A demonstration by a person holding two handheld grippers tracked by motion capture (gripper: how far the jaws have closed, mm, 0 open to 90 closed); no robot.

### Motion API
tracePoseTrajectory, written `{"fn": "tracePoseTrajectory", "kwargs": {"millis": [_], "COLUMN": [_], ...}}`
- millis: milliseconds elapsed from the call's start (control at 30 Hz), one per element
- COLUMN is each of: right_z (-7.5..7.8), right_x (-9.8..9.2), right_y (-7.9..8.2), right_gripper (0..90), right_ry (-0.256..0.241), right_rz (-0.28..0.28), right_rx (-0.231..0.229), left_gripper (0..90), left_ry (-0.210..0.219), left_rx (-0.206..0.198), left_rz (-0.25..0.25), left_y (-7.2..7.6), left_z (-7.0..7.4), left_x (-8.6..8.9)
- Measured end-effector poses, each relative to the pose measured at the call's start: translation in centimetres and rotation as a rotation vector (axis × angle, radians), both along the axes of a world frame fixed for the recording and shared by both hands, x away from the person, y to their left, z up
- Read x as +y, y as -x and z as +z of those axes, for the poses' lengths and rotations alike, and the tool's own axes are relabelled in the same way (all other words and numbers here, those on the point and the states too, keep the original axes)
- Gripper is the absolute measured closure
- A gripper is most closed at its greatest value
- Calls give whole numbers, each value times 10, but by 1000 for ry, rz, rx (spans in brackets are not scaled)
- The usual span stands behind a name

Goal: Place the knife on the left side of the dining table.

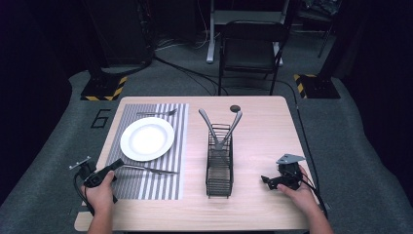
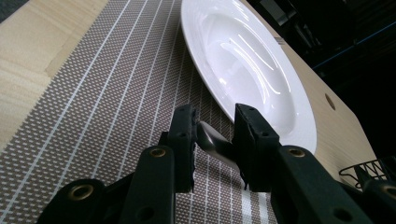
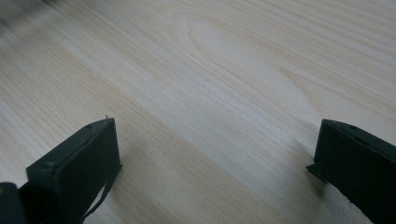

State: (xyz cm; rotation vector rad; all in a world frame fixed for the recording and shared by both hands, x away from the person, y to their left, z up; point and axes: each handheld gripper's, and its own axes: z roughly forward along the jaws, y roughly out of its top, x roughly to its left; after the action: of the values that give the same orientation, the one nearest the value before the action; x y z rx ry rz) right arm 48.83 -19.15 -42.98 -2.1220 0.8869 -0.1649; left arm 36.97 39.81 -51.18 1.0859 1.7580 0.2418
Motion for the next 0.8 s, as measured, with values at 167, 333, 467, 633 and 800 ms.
{"fn": "tracePoseTrajectory", "kwargs": {"millis": [167,333,467,633,800], "right_z": [0,0,0,0,0], "right_x": [0,0,0,0,0], "right_y": [0,0,0,0,0], "right_gripper": [0,0,0,0,0], "right_ry": [-1,0,0,0,0], "right_rz": [0,0,0,0,0], "right_rx": [0,0,0,0,0], "left_gripper": [691,689,686,678,675], "left_ry": [8,18,28,30,27], "left_rx": [12,18,28,49,61], "left_rz": [7,9,15,10,8], "left_y": [-1,-1,-1,0,-1], "left_z": [-3,-7,-11,-15,-18], "left_x": [1,2,3,5,6]}}
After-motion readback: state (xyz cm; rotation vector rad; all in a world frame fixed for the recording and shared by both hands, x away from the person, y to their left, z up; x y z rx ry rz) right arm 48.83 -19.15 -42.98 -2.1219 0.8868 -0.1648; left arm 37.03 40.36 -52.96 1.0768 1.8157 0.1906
